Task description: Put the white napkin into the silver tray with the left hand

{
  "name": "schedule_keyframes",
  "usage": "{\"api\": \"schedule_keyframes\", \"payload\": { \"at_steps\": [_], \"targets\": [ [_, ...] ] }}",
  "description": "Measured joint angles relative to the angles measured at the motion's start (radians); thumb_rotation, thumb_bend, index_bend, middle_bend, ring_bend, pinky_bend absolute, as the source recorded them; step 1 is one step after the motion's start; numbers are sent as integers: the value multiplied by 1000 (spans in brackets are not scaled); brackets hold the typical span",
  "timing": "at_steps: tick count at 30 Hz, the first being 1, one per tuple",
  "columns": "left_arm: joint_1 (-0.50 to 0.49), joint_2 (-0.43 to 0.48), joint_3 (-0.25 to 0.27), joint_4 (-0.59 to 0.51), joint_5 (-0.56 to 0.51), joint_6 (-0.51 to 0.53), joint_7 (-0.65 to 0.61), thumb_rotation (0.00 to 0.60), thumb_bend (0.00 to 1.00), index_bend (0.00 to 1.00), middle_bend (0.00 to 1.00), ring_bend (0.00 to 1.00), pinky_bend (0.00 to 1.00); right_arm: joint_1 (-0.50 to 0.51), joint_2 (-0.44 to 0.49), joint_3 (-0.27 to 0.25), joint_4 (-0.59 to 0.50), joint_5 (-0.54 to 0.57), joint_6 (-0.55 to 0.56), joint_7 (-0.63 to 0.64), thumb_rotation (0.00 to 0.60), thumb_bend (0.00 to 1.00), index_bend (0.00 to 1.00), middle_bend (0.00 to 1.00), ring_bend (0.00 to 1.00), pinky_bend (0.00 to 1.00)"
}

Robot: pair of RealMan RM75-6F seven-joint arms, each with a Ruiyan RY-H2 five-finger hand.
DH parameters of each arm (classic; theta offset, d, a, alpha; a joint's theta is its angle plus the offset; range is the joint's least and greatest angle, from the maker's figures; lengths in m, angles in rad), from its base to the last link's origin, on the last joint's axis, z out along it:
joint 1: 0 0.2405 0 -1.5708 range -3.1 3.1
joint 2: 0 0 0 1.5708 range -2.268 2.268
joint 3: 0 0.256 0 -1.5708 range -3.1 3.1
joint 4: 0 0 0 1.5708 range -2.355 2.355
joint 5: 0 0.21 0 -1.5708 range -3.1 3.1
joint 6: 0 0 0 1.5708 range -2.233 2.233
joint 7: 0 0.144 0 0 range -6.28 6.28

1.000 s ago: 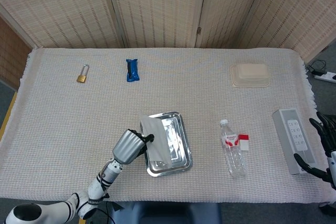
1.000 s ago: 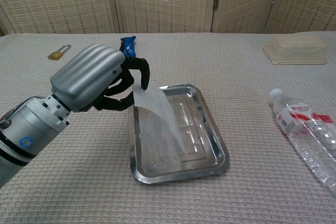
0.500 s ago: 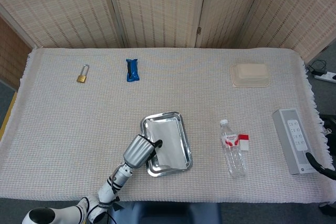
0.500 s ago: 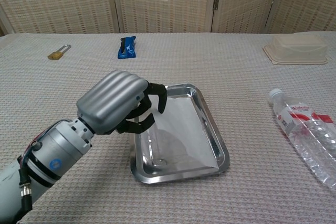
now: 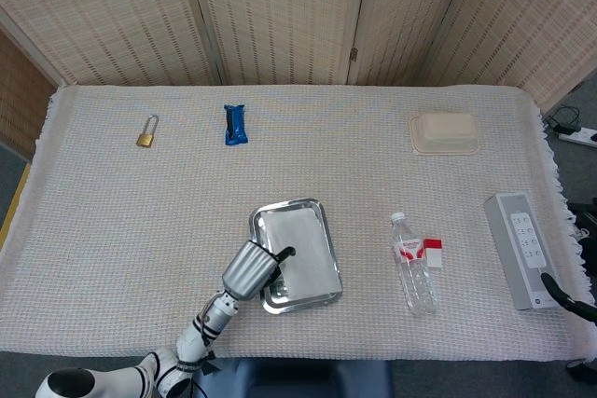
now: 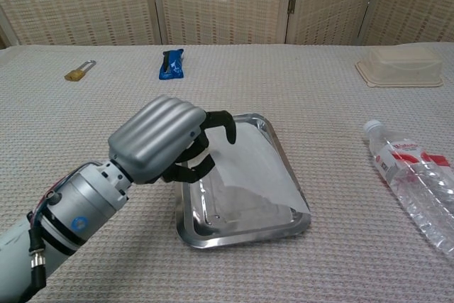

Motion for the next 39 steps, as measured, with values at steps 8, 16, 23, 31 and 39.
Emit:
{"api": "schedule_keyframes", "payload": {
  "at_steps": [8,16,23,31,39],
  "targets": [
    [12,48,-1,-84,-12,-23,79,600,240,343,1000,1000,1000,-1,-3,3,0,-1,1,-10,600,317,0,0,0,0],
    [35,149,16,-224,-21,-50,210,600,236,246,1000,1000,1000,-1,-7,0,-1,-10,-3,-24,600,317,0,0,0,0],
    [45,284,18,-463,-123,-182,391,600,148,208,1000,1000,1000,3,-13,-9,-7,-28,-14,-45,600,317,0,0,0,0],
    [49,351,-2,-561,-165,-216,451,600,282,308,1000,1000,1000,3,-14,-4,-5,-17,-15,-43,600,317,0,0,0,0],
    [46,422,19,-656,-167,-264,402,600,994,416,1000,1000,1000,0,-14,-2,-6,-18,-7,-46,600,316,0,0,0,0]
  ]
}}
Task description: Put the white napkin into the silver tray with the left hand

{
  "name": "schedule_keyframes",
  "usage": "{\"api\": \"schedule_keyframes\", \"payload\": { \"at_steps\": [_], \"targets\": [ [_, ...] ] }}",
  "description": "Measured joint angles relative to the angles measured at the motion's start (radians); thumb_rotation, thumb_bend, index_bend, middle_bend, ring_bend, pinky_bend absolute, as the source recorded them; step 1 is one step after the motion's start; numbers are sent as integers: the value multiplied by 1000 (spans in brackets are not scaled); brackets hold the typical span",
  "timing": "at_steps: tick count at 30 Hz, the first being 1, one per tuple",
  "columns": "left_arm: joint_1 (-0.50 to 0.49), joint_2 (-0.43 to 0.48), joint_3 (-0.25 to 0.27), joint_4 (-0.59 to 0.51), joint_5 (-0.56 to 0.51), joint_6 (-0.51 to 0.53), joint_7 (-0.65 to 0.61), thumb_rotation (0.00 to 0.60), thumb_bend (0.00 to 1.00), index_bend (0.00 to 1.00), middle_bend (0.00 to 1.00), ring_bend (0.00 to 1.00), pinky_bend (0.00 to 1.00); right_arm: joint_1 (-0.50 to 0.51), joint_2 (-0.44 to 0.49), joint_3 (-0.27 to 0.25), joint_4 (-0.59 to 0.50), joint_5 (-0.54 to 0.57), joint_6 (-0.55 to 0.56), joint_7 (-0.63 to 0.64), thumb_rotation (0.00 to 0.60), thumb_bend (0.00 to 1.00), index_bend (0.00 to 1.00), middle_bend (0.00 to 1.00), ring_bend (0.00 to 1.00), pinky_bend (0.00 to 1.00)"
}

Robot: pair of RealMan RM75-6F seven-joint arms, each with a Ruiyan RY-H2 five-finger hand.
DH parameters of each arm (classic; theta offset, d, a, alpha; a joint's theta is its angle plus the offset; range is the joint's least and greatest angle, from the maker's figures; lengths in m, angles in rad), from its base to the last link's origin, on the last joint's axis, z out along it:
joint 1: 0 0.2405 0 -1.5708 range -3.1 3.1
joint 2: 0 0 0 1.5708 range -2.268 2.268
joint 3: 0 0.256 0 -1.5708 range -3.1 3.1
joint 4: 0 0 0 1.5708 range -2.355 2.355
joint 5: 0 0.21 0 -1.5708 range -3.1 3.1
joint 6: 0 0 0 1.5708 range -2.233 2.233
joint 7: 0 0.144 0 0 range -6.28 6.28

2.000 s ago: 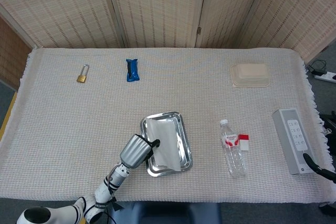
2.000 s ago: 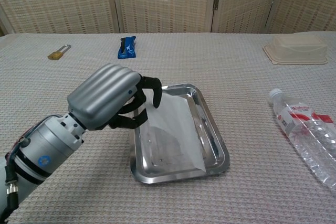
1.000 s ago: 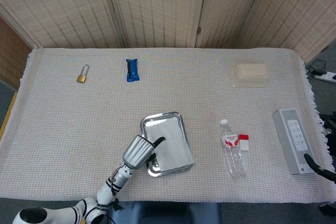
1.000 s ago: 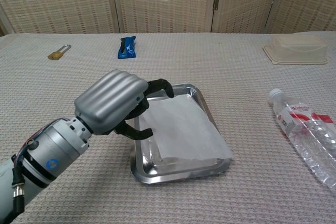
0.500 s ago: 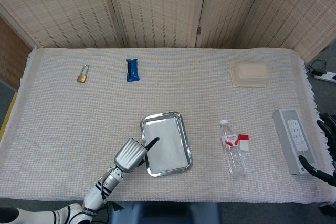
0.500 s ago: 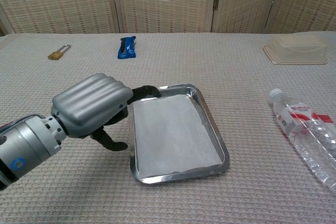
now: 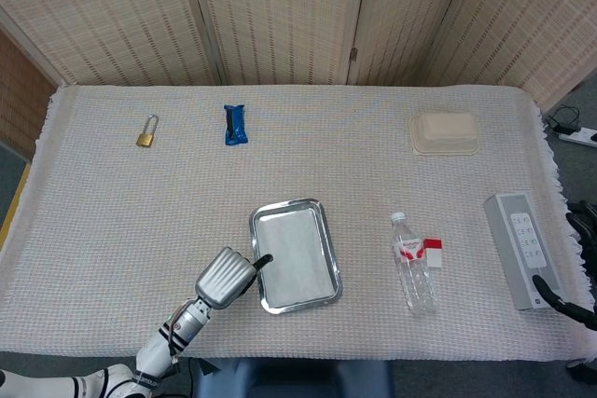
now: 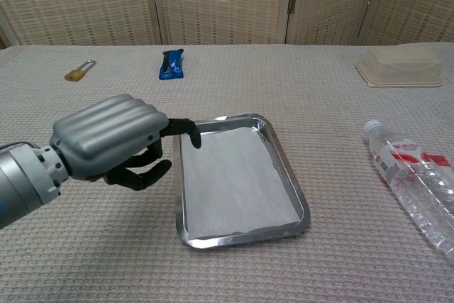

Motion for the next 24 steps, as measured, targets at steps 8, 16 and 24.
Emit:
{"api": "schedule_keyframes", "payload": {
  "at_steps": [8,16,24],
  "targets": [
    [8,38,49,-88,-20,-43,42,600,1000,436,1000,1000,1000,0,-4,-1,-1,-2,-3,-9,600,317,0,0,0,0],
    [4,37,71,-93,-5,-74,39,600,1000,423,1000,1000,1000,-1,-6,1,-2,3,-3,-12,600,317,0,0,0,0],
    [5,16,78,-46,26,-75,-22,600,1000,390,1000,1000,1000,-1,-7,0,-2,-2,-4,-12,600,317,0,0,0,0]
  ]
}}
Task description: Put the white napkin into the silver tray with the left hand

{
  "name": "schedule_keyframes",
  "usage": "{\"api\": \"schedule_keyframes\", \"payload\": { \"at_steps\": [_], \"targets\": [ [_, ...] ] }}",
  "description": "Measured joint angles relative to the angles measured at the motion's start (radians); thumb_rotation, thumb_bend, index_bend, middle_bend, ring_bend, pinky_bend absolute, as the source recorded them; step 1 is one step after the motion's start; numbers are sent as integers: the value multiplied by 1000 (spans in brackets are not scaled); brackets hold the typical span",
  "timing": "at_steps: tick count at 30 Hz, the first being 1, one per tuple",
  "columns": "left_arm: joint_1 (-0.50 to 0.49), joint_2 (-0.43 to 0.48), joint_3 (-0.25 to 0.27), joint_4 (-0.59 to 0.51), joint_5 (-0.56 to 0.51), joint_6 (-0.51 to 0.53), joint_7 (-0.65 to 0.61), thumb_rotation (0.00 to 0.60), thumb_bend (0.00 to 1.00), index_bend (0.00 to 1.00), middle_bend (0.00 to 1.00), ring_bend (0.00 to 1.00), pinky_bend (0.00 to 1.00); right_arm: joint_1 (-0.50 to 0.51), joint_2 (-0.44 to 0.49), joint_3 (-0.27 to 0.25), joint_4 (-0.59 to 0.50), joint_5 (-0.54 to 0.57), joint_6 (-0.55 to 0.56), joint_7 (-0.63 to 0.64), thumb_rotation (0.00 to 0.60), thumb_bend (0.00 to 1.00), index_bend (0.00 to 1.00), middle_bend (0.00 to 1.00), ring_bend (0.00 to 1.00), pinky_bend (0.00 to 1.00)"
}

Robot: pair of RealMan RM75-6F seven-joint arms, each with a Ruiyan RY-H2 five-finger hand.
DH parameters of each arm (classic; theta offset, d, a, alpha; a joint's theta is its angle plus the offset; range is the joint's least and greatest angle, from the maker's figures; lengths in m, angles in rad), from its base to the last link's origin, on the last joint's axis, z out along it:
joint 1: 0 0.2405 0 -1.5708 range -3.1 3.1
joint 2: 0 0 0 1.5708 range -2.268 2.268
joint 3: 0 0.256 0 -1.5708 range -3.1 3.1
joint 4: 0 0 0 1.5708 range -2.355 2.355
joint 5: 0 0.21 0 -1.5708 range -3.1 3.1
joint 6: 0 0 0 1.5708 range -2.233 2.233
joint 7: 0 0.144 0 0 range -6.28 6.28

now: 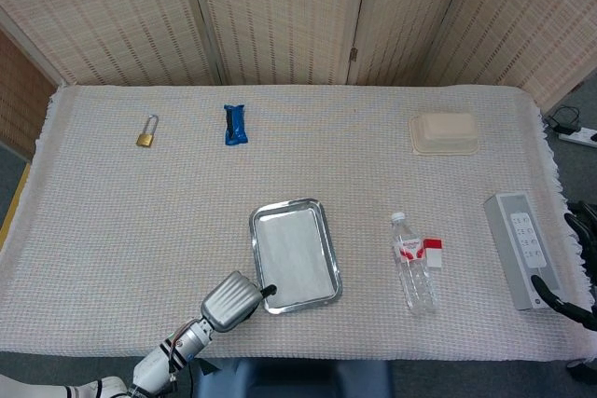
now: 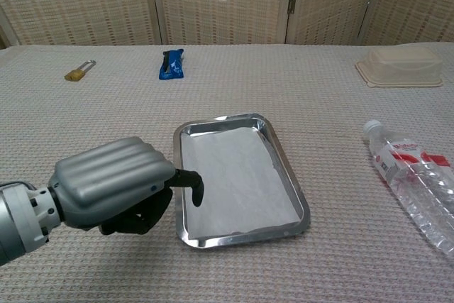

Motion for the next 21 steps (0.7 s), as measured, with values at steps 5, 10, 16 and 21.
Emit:
{"api": "schedule_keyframes", "payload": {
  "at_steps": [5,10,16,21],
  "targets": [
    [1,-15,5,29,8,-5,-23,600,1000,390,1000,1000,1000,1,0,4,1,8,-2,1,600,317,0,0,0,0],
    [-2,-32,7,57,14,-19,-52,600,1000,390,1000,1000,1000,3,1,7,3,17,-8,10,600,317,0,0,0,0],
    [-6,-53,10,94,21,-34,-86,600,1000,393,1000,1000,1000,-2,4,9,3,17,4,17,600,317,0,0,0,0],
    [-10,-65,9,123,26,-41,-114,600,1000,399,1000,1000,1000,-6,6,11,4,19,10,22,600,317,0,0,0,0]
  ]
}}
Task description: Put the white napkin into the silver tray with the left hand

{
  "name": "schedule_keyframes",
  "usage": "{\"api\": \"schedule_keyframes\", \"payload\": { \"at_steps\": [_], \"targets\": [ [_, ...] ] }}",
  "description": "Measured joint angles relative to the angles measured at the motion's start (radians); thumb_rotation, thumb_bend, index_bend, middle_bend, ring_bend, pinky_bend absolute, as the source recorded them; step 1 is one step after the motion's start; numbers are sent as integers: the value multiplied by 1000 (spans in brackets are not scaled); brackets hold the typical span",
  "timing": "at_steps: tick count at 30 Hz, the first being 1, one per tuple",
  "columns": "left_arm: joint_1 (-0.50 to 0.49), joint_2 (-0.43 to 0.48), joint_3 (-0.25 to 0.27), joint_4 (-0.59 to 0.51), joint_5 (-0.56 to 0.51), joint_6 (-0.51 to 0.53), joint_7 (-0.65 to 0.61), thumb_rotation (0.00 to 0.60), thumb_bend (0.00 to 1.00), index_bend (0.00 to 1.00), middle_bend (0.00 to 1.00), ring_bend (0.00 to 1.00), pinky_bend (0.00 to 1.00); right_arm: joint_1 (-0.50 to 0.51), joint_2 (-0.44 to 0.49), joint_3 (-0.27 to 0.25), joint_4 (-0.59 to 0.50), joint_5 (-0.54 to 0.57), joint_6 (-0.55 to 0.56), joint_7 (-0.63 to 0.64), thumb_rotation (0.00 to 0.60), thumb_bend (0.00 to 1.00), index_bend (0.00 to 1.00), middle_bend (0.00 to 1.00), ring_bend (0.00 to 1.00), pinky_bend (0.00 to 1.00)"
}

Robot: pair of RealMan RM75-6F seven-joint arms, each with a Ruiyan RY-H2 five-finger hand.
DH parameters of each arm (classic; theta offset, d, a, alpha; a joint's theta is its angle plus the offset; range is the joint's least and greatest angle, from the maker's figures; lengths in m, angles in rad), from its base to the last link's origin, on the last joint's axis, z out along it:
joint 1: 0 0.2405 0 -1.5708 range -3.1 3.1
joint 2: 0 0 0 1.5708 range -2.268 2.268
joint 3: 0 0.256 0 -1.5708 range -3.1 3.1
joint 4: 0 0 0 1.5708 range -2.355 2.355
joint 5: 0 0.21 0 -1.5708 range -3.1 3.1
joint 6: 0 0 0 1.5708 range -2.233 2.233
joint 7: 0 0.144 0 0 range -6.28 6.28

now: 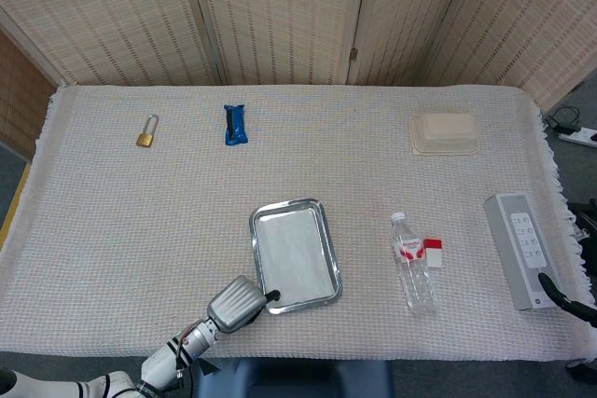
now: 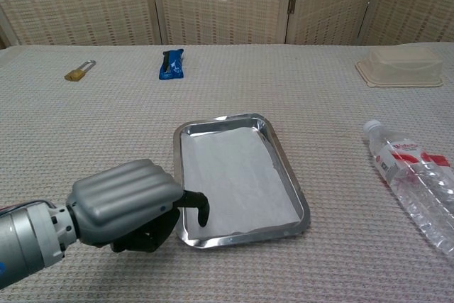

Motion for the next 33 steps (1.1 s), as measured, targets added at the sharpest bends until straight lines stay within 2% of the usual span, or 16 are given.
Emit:
{"api": "schedule_keyframes", "payload": {
  "at_steps": [17,22,25,27,28,29,30,31,33],
  "targets": [
    [-12,-41,-10,66,30,3,-80,600,1000,402,1000,1000,1000,-6,4,6,1,5,12,10,600,317,0,0,0,0],
    [-11,-42,-15,71,49,32,-81,600,998,368,1000,1000,1000,-9,5,6,2,2,18,11,600,317,0,0,0,0],
    [-7,-38,-21,75,82,81,-87,600,940,355,1000,1000,1000,-9,4,5,3,0,15,6,600,317,0,0,0,0],
    [2,-25,-27,73,111,141,-91,600,851,351,1000,972,986,-7,2,4,3,-1,10,2,600,317,0,0,0,0],
    [5,-20,-29,71,117,159,-92,600,817,351,1000,936,953,-6,1,4,3,-2,7,-1,600,317,0,0,0,0],
    [12,-10,-32,67,125,186,-92,600,766,352,983,856,854,-5,0,3,2,-3,4,-6,600,317,0,0,0,0],
    [24,8,-36,56,132,224,-91,600,701,355,918,754,702,-4,-1,2,1,-4,2,-10,600,317,0,0,0,0],
    [34,27,-39,44,134,250,-89,600,656,356,856,686,612,-4,-1,0,0,-5,-1,-15,600,317,0,0,0,0],
    [64,78,-43,3,126,289,-76,600,522,331,613,472,375,-1,-3,-4,-1,-8,-13,-24,600,317,0,0,0,0]
  ]
}}
